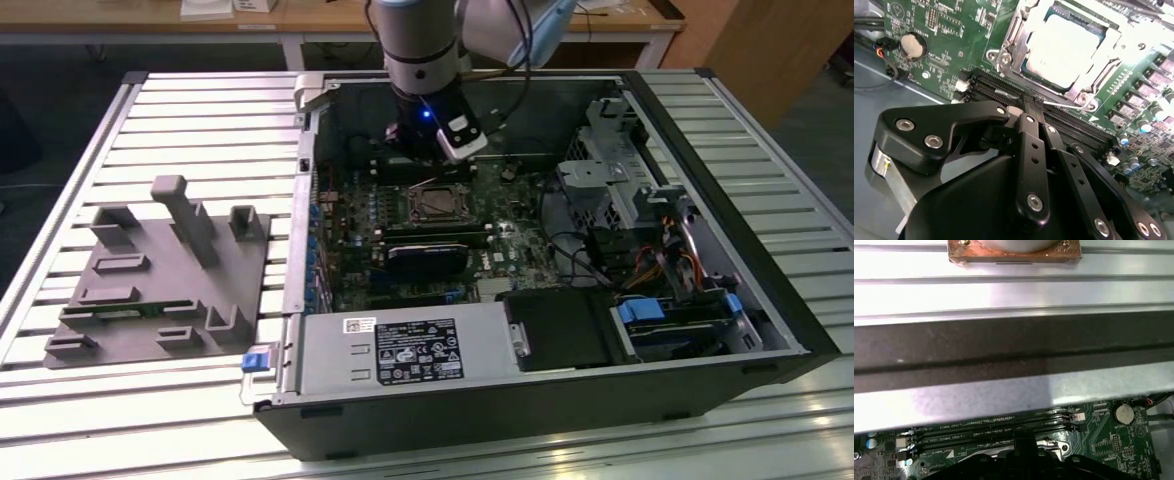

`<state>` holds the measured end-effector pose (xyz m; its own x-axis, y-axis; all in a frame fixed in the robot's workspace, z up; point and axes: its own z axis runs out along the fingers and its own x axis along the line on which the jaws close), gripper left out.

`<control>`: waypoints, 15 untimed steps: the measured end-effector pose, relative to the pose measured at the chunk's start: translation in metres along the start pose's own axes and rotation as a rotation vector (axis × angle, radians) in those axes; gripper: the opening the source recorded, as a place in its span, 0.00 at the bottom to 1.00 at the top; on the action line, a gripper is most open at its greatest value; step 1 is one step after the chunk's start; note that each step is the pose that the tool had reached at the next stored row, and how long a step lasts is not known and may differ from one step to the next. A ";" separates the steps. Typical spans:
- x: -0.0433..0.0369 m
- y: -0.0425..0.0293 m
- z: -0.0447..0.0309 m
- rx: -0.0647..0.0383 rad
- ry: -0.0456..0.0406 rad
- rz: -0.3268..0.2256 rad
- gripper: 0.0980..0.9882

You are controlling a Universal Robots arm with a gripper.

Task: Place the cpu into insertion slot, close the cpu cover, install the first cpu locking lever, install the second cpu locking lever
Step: 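Install the first cpu locking lever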

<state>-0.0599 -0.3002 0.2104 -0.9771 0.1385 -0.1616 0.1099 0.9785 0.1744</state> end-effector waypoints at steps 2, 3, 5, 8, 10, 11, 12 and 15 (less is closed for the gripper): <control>0.0001 0.0000 0.0005 0.013 -0.0049 0.011 0.01; 0.0001 0.0000 0.0008 0.017 -0.0077 0.021 0.01; 0.0001 0.0001 0.0014 0.021 -0.0116 0.041 0.01; 0.0000 0.0004 0.0022 0.026 -0.0167 0.071 0.01; 0.0003 0.0019 0.0029 0.029 -0.0188 0.083 0.01; 0.0005 0.0031 0.0033 0.029 -0.0196 0.088 0.01; 0.0007 0.0043 0.0038 0.030 -0.0203 0.091 0.01; 0.0013 0.0078 0.0051 0.032 -0.0228 0.104 0.01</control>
<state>-0.0594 -0.2916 0.2066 -0.9557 0.2429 -0.1663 0.2169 0.9630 0.1602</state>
